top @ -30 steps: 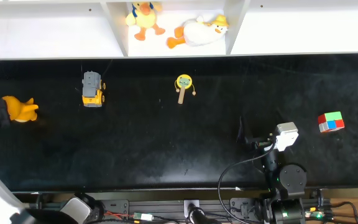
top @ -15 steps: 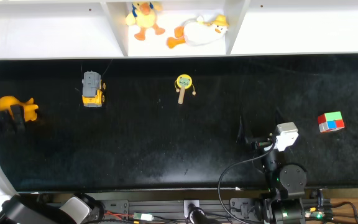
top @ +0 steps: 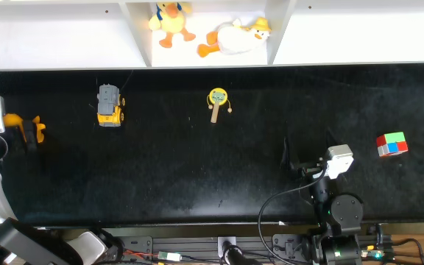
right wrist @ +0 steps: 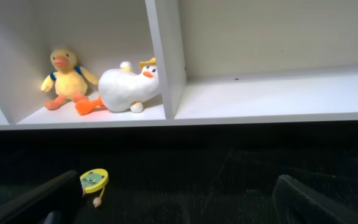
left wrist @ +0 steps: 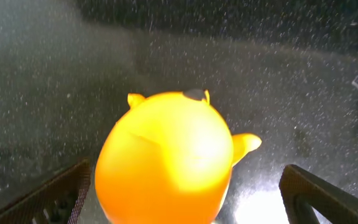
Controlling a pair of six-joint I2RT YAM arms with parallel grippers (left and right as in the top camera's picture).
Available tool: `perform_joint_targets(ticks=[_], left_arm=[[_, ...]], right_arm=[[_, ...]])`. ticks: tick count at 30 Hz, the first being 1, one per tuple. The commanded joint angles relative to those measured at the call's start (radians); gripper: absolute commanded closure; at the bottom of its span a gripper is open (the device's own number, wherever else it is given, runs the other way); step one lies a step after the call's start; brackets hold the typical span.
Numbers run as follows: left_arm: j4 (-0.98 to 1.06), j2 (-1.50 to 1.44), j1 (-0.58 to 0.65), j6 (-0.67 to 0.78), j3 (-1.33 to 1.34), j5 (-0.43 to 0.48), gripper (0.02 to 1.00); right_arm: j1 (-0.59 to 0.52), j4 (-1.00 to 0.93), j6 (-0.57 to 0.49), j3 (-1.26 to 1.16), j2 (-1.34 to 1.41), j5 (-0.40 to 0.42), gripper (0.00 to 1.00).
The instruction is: Store Toys
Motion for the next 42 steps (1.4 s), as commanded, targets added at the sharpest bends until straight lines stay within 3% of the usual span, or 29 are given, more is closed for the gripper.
perform_joint_targets(ticks=[1, 5, 7, 9, 10, 11, 15, 18, 27, 42], left_arm=[[-0.017, 0.002, -0.002, 0.0, -0.005, -0.037, 0.02], [-0.016, 0.002, -0.002, 0.0, -0.005, -0.038, 0.02], [-0.016, 0.002, -0.002, 0.0, -0.005, -0.037, 0.095], [-0.013, 0.002, -0.002, 0.0, -0.005, -0.037, 0.308], [-0.011, 0.002, -0.002, 0.0, -0.005, -0.037, 0.531], [-0.01, 0.002, -0.002, 0.0, -0.005, -0.037, 0.687], [0.0, 0.002, -0.002, -0.02, -0.005, -0.036, 0.871], [0.023, -0.018, -0.011, -0.103, -0.003, -0.027, 0.919], [0.021, -0.077, -0.146, -0.397, 0.095, 0.0, 0.919], [-0.111, 0.196, -0.256, -0.441, 0.51, -0.018, 0.921]], right_arm=[[0.005, 0.005, 0.004, -0.013, -0.01, -0.007, 0.005], [0.005, 0.005, 0.004, -0.013, -0.01, -0.007, 0.005], [0.005, 0.005, 0.004, -0.013, -0.01, -0.007, 0.005], [0.005, 0.005, 0.004, -0.013, -0.01, -0.007, 0.007], [0.005, 0.005, 0.004, -0.013, -0.01, -0.007, 0.007], [0.005, 0.005, 0.004, -0.013, -0.01, -0.007, 0.005], [0.005, 0.005, 0.004, -0.013, -0.01, -0.007, 0.005], [0.005, 0.005, 0.004, -0.013, -0.01, -0.007, 0.005], [0.005, 0.005, 0.004, -0.013, -0.01, -0.006, 0.005], [0.005, 0.005, 0.004, -0.013, -0.01, -0.007, 0.005]])
